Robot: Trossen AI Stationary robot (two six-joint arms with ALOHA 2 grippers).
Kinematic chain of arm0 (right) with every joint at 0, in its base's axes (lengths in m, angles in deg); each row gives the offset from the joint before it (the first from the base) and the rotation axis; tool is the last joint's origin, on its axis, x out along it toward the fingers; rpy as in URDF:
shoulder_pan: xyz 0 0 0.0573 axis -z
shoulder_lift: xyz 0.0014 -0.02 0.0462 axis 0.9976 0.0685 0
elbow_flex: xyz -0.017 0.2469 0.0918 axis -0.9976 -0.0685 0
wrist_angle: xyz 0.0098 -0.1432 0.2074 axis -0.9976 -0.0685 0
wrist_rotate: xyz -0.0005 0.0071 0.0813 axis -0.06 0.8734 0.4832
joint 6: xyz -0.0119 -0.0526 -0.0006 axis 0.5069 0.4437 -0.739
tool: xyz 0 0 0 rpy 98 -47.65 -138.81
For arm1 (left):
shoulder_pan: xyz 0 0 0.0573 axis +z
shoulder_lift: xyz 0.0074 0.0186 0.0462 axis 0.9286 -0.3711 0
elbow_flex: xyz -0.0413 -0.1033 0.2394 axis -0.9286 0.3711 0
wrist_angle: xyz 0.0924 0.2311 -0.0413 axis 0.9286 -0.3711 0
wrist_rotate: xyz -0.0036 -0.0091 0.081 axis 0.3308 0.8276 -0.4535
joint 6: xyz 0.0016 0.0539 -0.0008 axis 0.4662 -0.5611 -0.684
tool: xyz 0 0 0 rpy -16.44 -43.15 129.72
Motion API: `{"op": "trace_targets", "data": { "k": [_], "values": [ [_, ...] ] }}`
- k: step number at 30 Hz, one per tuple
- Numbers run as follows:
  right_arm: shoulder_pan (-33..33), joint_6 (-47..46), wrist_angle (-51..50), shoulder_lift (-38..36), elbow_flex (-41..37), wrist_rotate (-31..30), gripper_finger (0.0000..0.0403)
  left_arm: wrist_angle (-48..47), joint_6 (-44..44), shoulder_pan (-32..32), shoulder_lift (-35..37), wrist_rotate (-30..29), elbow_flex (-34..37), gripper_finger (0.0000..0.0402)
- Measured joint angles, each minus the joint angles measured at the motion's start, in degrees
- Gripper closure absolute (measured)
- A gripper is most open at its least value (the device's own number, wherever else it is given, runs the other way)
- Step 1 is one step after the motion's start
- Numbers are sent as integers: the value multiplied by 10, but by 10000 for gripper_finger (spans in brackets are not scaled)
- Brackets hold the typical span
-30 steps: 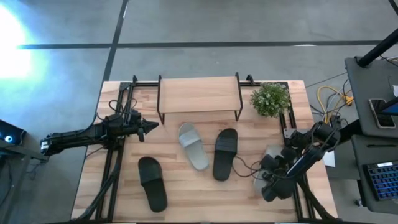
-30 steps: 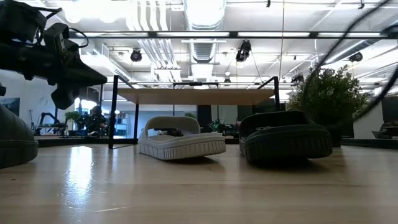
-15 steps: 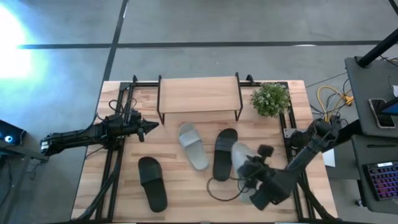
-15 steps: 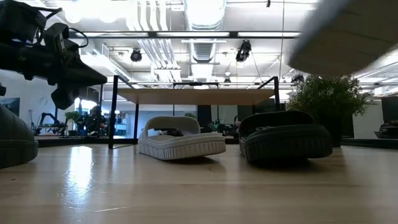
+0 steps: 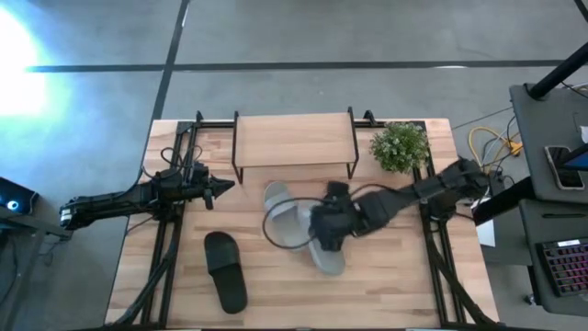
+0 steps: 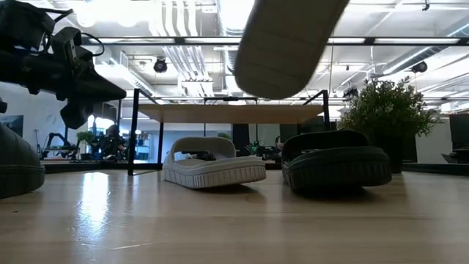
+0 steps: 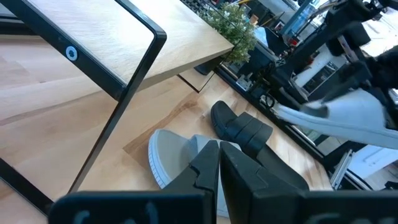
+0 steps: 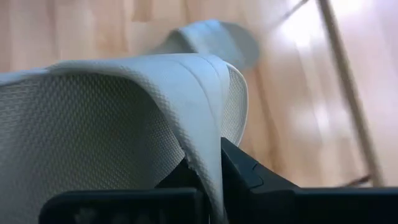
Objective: Pick and place slides into the shelf
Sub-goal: Move the right gray slipper to the center of the table
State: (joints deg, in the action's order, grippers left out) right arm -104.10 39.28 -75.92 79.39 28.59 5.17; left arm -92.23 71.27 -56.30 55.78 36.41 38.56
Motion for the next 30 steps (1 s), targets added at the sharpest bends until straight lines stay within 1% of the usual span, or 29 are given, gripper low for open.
{"op": "trace_targets", "data": {
  "k": [5,12,14,19,21,25,30],
  "values": [
    [56,113,31,30,-1,-3,390,0,0,0,-1,0,0,402],
    [99,196,57,87,-2,5,390,0,0,0,0,0,0,402],
    [104,206,64,103,-2,-15,390,0,0,0,0,0,0,402],
    [109,206,59,150,-2,-99,389,0,0,0,0,0,0,402],
    [108,206,58,163,-2,-117,384,0,0,0,0,0,0,402],
    [107,193,58,174,0,-120,351,0,0,0,0,0,0,402],
    [107,180,58,169,1,-118,284,0,0,0,0,0,0,402]
  ]
}}
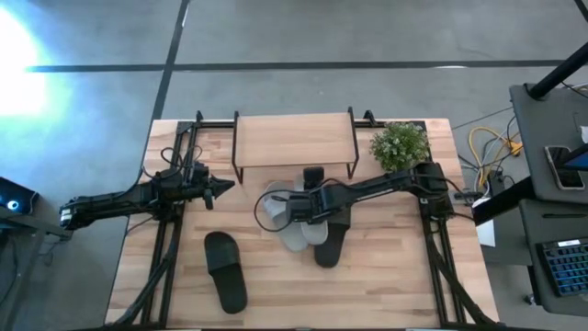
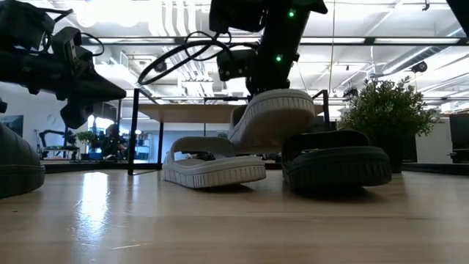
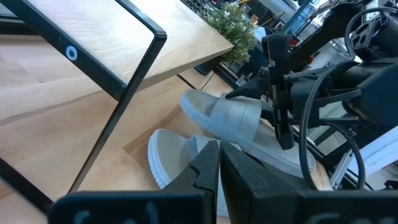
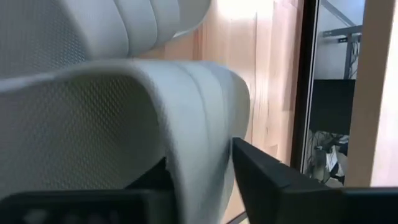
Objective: Pick and place slides into the shelf
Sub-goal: Move the right gray slipper to the center of the table, then put the top black slipper on the shelf
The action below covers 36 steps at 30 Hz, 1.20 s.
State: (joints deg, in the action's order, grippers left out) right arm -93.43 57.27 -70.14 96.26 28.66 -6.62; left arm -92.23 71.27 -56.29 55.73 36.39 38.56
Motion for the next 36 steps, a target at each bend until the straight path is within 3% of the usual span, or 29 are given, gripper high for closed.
{"op": "trace_targets", "data": {
  "k": [5,10,18,23,27,31,36],
  "values": [
    [0,-21,-17,-8,23,6,225,0,0,0,0,0,0,402],
    [0,-54,-75,-10,60,17,195,0,0,0,0,0,0,402],
    [1,-64,-149,-10,103,24,188,0,0,0,0,0,0,402],
    [14,-80,-128,-8,86,50,188,0,0,0,0,0,0,402],
    [19,-100,-176,-4,82,64,188,0,0,0,0,0,0,402],
    [1,-132,-251,-25,86,65,188,0,0,0,0,0,0,402],
    [-52,-175,-253,-89,46,60,188,0,0,0,0,0,0,402]
  ]
}}
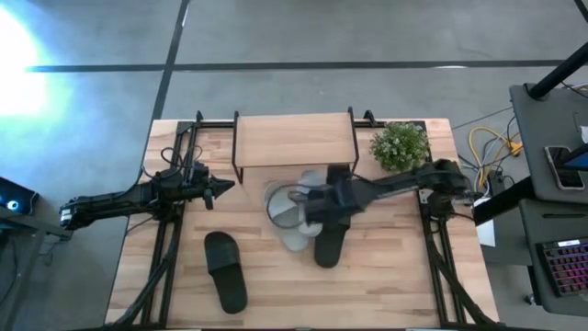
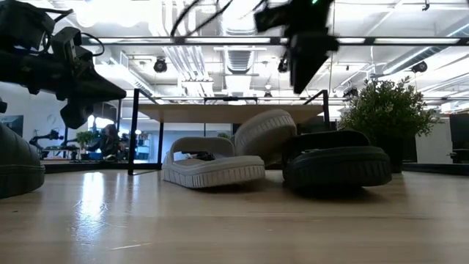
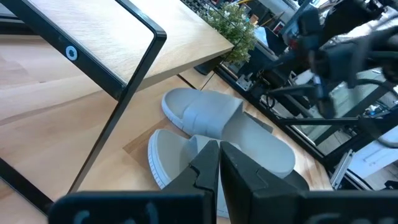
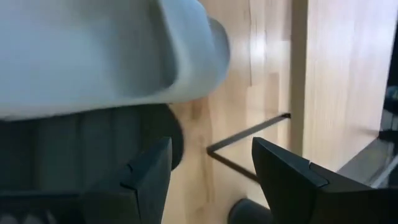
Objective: Pick and place slides into the shelf
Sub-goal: Put the top black slipper on the shelf
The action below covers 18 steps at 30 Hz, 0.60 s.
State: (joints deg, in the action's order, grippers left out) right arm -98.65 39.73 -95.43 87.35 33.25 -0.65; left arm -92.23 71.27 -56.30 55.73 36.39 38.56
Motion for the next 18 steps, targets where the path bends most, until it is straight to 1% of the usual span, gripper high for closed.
{"op": "trace_targets", "data": {
  "k": [2,6,7,9,11,14,18],
  "values": [
    [-36,-21,22,-27,-30,-23,188,0,0,0,0,0,0,402],
    [-118,-62,62,-67,-91,-118,188,0,0,0,0,0,0,402],
    [-135,-68,72,-73,-105,-132,188,0,0,0,0,0,0,402],
    [-160,-70,102,-75,-133,-135,188,1,0,0,-1,0,0,402],
    [-171,-87,126,-74,-160,-133,188,2,0,0,0,0,0,402],
    [-172,-139,149,-70,-192,-133,188,5,0,0,0,0,0,402],
    [-161,-210,148,-63,-220,-128,188,7,0,0,0,0,0,402]
  ]
}}
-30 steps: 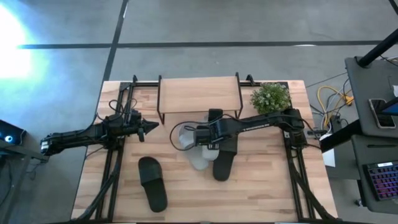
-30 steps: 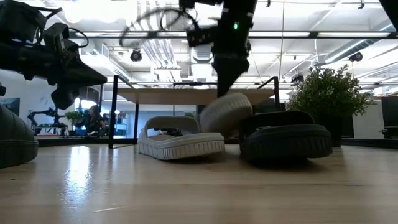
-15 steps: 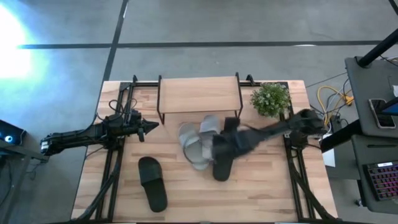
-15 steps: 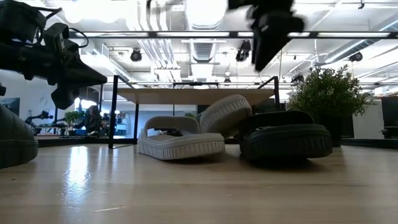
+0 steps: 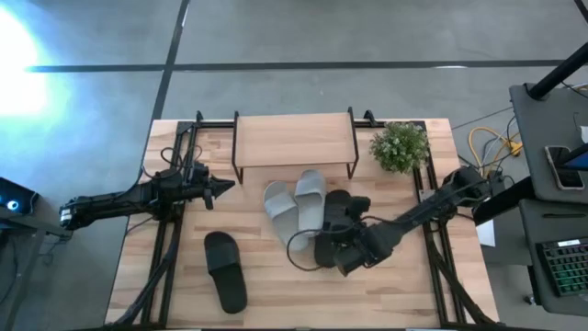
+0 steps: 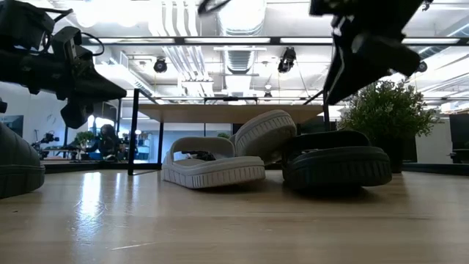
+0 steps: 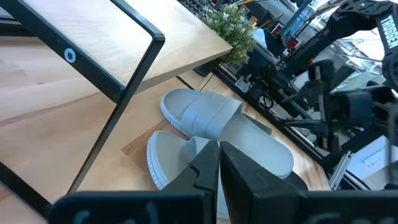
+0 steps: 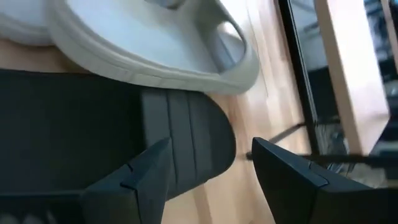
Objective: Pick and place slides into the shelf
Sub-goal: Put the top black slipper on the shelf
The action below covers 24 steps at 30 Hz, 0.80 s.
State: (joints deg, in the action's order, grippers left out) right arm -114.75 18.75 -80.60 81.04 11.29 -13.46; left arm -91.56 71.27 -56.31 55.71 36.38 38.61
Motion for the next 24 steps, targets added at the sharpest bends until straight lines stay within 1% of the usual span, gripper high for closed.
{"op": "trace_targets", "data": {
  "k": [6,14,16,24],
  "values": [
    [5,-12,5,5,-9,56,188,1,0,0,0,0,0,402],
    [-5,3,85,4,-57,59,188,2,0,0,0,0,0,402],
    [1,16,99,4,-75,59,188,2,0,0,0,0,0,402],
    [39,17,129,4,-130,56,188,2,0,0,0,0,0,402]
  ]
}}
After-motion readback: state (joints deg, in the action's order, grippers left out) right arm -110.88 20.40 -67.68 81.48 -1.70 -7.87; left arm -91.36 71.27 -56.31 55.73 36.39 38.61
